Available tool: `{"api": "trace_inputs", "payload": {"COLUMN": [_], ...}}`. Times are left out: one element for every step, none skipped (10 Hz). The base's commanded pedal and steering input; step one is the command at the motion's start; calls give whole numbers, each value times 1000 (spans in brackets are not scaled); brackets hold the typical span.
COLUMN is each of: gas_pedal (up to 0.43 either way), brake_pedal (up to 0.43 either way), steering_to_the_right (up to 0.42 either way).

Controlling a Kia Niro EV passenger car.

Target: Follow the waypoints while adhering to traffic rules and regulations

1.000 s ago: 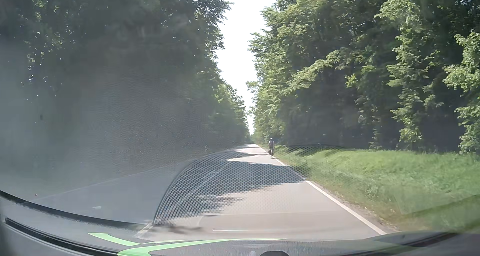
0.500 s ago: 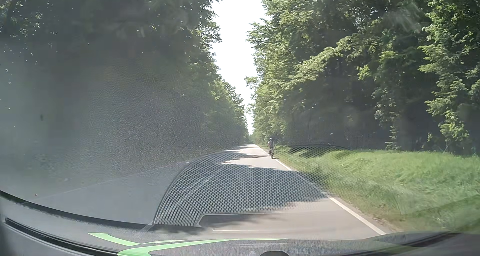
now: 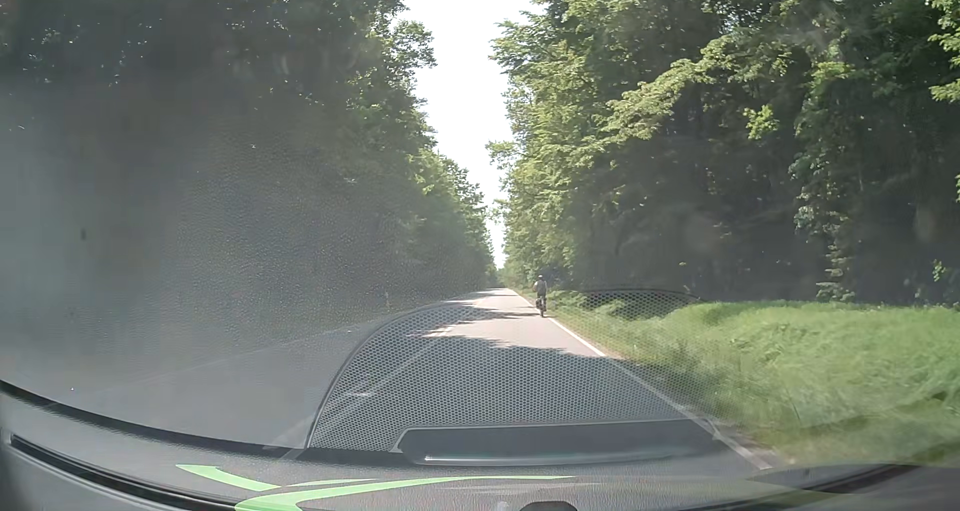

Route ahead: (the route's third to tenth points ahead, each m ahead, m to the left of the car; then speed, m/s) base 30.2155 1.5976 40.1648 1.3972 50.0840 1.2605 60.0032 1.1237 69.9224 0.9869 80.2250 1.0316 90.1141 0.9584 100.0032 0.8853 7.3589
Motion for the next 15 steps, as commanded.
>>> {"api": "trace_inputs", "payload": {"gas_pedal": [169, 169, 169, 169, 169, 157, 150, 150, 150, 150, 150, 150, 138, 138, 138], "brake_pedal": [0, 0, 0, 0, 0, 0, 0, 0, 0, 0, 0, 0, 0, 0, 0], "steering_to_the_right": [0, 0, 0, 0, 0, 0, 0, 0, 0, 0, 0, -1, -1, -1, -2]}}
